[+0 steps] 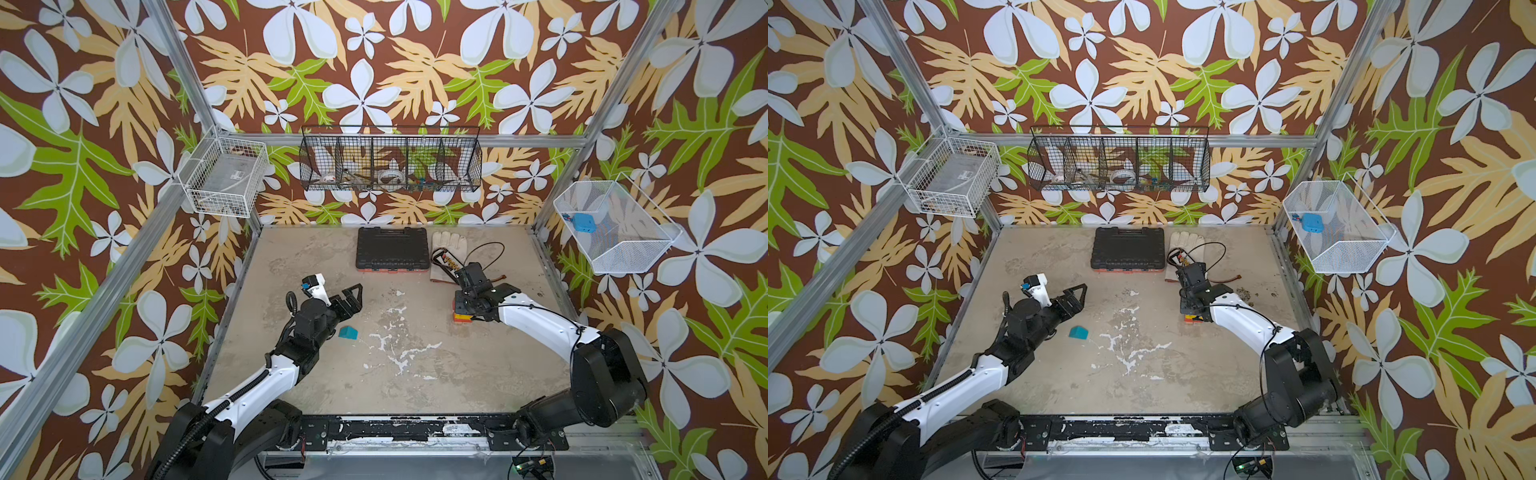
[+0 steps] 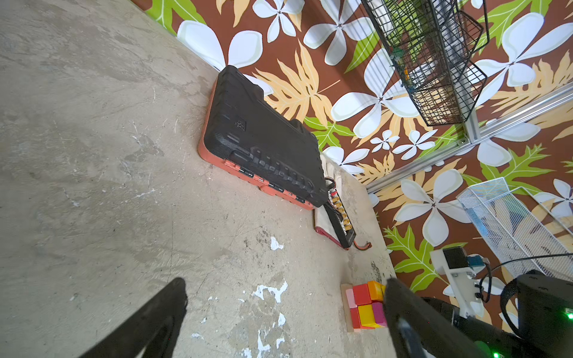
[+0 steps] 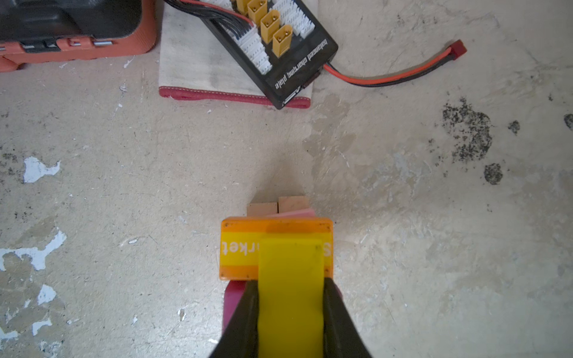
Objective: Build the wood block tower
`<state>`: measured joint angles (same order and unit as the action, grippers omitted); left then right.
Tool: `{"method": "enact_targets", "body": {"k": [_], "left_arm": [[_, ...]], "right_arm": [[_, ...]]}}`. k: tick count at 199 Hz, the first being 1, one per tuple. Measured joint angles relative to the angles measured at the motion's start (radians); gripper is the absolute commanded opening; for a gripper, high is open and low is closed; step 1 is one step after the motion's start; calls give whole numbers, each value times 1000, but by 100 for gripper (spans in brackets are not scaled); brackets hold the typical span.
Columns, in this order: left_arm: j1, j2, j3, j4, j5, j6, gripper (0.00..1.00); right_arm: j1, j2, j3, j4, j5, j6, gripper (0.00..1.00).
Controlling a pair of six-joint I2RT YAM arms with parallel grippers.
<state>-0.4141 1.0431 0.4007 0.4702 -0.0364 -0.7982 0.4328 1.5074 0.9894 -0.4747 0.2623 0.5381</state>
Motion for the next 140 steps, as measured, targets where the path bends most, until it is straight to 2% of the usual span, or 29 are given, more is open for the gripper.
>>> {"method": "enact_targets", "body": {"k": [36, 140], "left_arm": [[0, 3, 1, 0, 8, 0, 100], [0, 3, 3, 0, 8, 8, 100]], "right_arm": [[-2, 3, 0, 2, -1, 0, 22], [-3, -7, 1, 2, -3, -3, 52]]}}
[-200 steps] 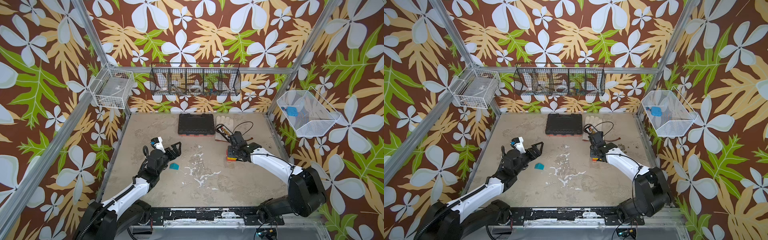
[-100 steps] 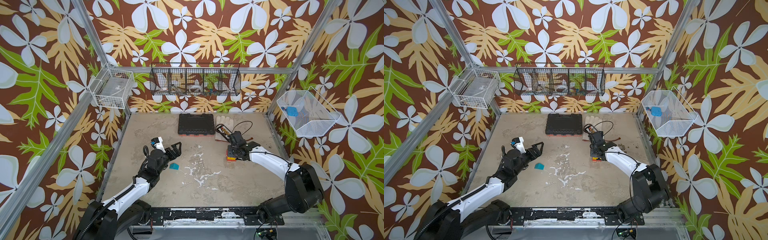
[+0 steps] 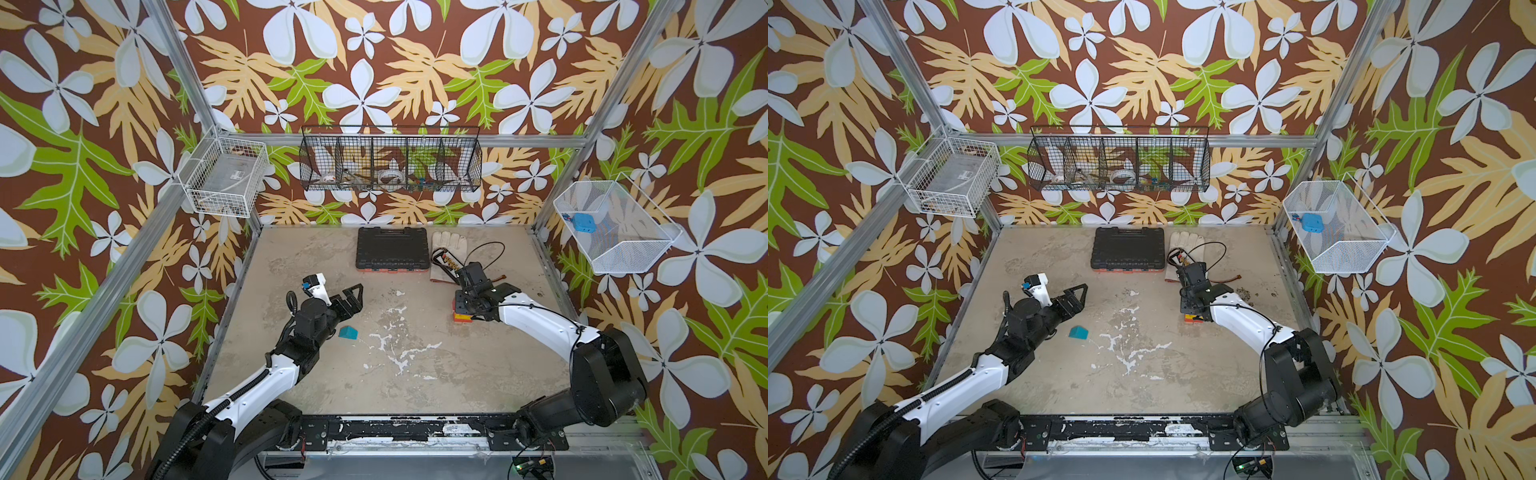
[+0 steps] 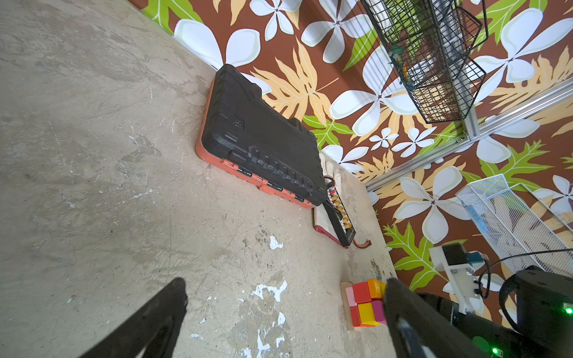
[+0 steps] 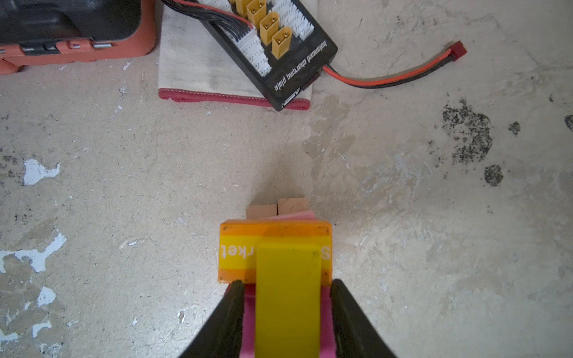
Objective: Build the wood block tower
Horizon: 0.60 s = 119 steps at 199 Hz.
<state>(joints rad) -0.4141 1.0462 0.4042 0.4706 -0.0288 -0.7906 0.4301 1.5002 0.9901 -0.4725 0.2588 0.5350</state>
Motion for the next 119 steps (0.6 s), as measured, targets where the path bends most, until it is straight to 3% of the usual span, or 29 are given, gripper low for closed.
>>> {"method": "enact_targets", "body": {"k": [28, 64, 92, 119], "left_arm": [[0, -14, 6, -24, -39, -2, 100], [0, -79, 15, -145, -222, -55, 100], [0, -173, -9, -248, -405, -147, 100], [0, -269, -56, -330, -546, -241, 100]], "right_arm": [[0, -45, 3, -14, 3, 6, 61], [27, -188, -8, -24, 11, 22, 81], [159, -289, -27, 6, 16, 48, 89], [324, -280, -29, 78, 22, 63, 95]]}}
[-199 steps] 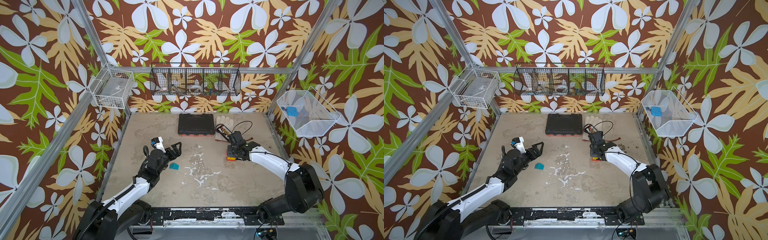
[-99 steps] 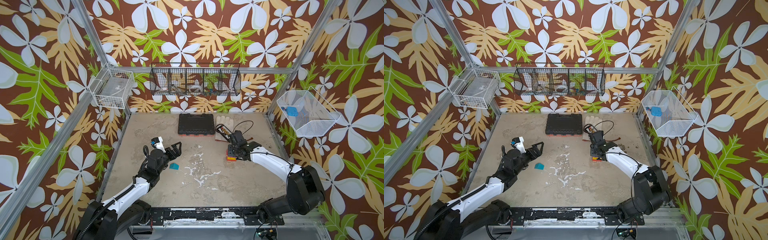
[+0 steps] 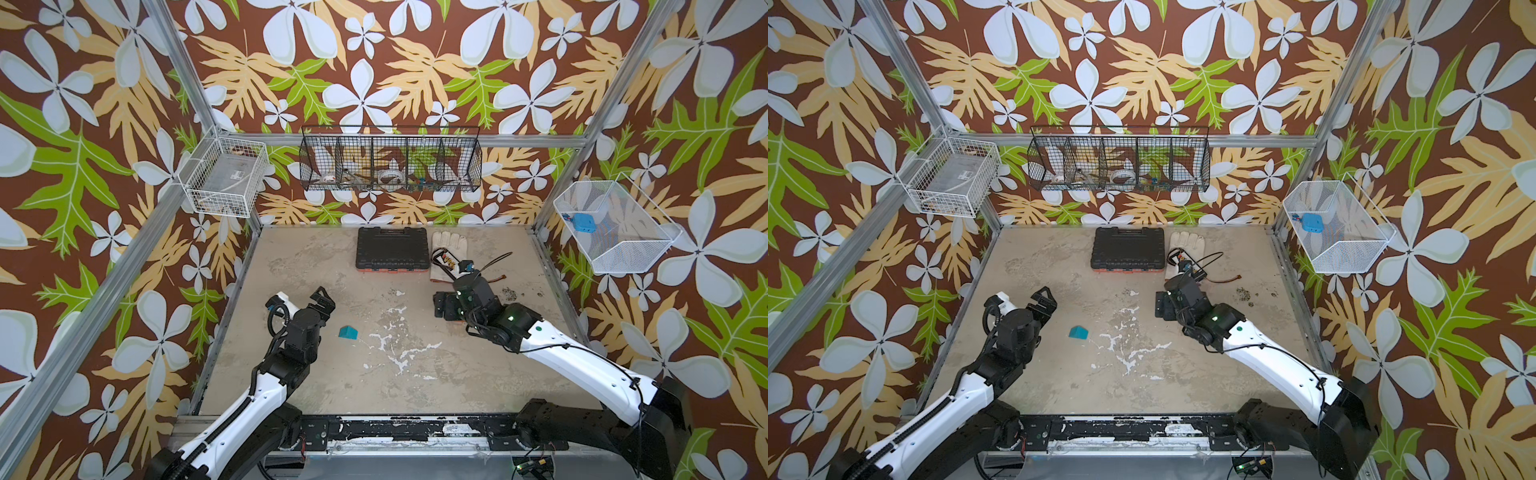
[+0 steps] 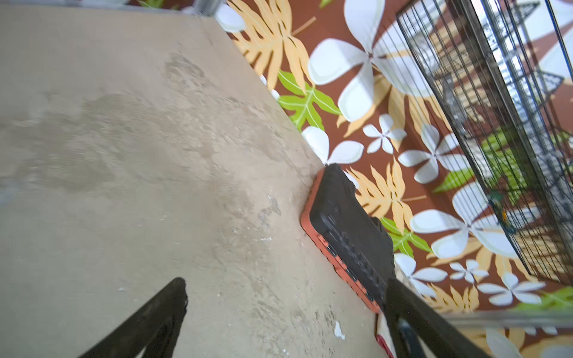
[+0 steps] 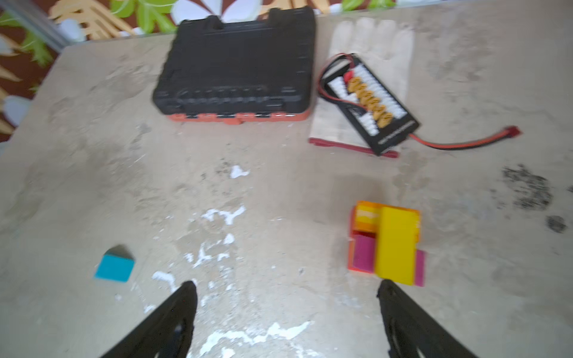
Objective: Build the wood block tower
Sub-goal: 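Move the right gripper to the teal cube and close on it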
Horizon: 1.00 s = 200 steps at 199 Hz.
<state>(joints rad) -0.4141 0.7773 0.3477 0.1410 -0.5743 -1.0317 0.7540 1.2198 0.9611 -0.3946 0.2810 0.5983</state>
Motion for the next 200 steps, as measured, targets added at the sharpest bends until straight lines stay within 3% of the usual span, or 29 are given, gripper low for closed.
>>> {"method": "enact_targets", "body": {"k": [24, 50, 101, 200], "left_arm": [[0, -63, -36, -37, -81, -55, 100], [1, -89, -49, -69, -136, -102, 100], [3, -84, -43, -100, -166, -141, 100], [3, -97, -42, -113, -166, -144, 100]], "right_arm": [[114, 100, 25, 82, -26, -26, 95], [166, 249, 88, 177, -101, -97, 95], [176, 498, 182, 319, -280, -216, 94], [205, 917, 502, 330, -385, -338, 84]]}}
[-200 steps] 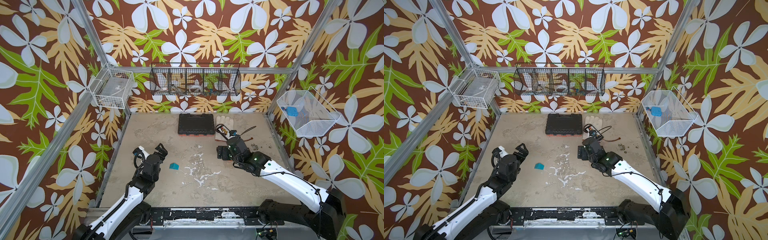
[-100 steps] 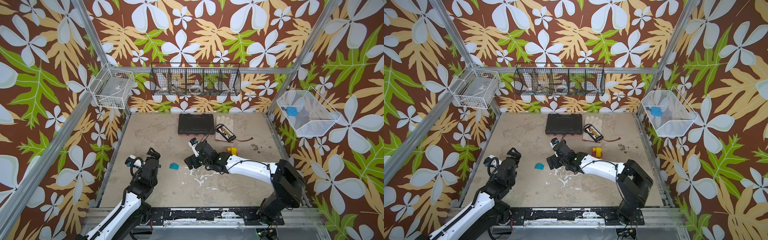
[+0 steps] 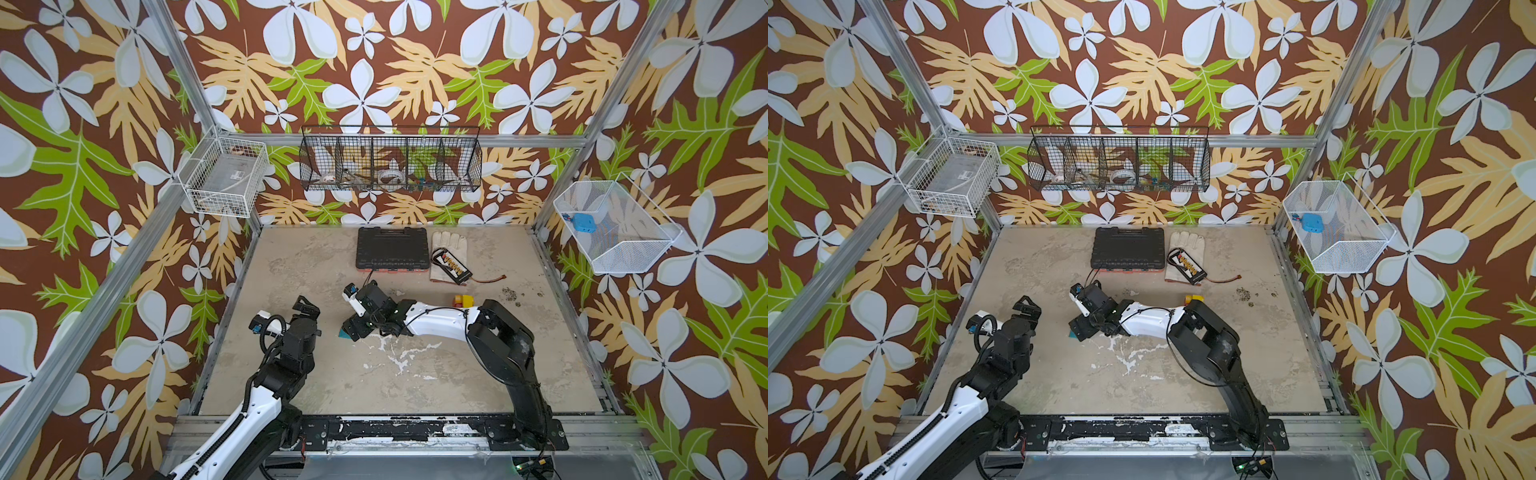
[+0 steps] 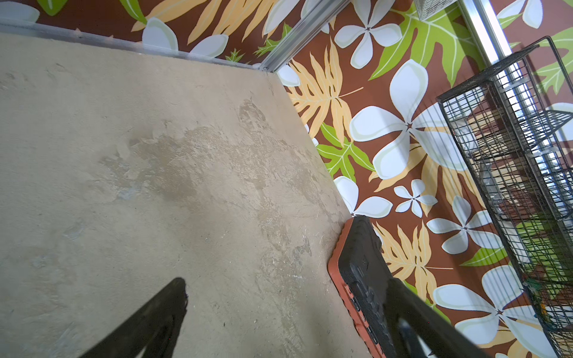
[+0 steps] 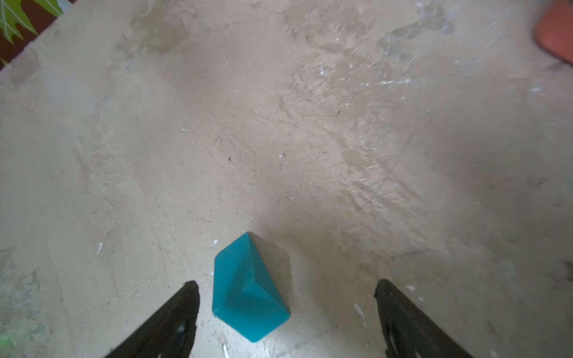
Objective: Build the wood block tower
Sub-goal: 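Move the right gripper to the teal cube and close on it, then lift the teal cube with the right gripper and carry it over the stack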
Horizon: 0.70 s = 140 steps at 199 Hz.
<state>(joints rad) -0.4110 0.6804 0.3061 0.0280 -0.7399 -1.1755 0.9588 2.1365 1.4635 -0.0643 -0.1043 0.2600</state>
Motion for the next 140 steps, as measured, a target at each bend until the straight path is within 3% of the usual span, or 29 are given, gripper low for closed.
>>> {"method": "enact_targets", "body": {"k": [44, 140], "left_arm": [[0, 2, 0, 5, 8, 3, 100], [0, 7, 0, 15, 19, 8, 100]], "right_arm": [[35, 60, 40, -16, -23, -30, 77], [49, 70, 23, 19, -10, -42, 29]]}}
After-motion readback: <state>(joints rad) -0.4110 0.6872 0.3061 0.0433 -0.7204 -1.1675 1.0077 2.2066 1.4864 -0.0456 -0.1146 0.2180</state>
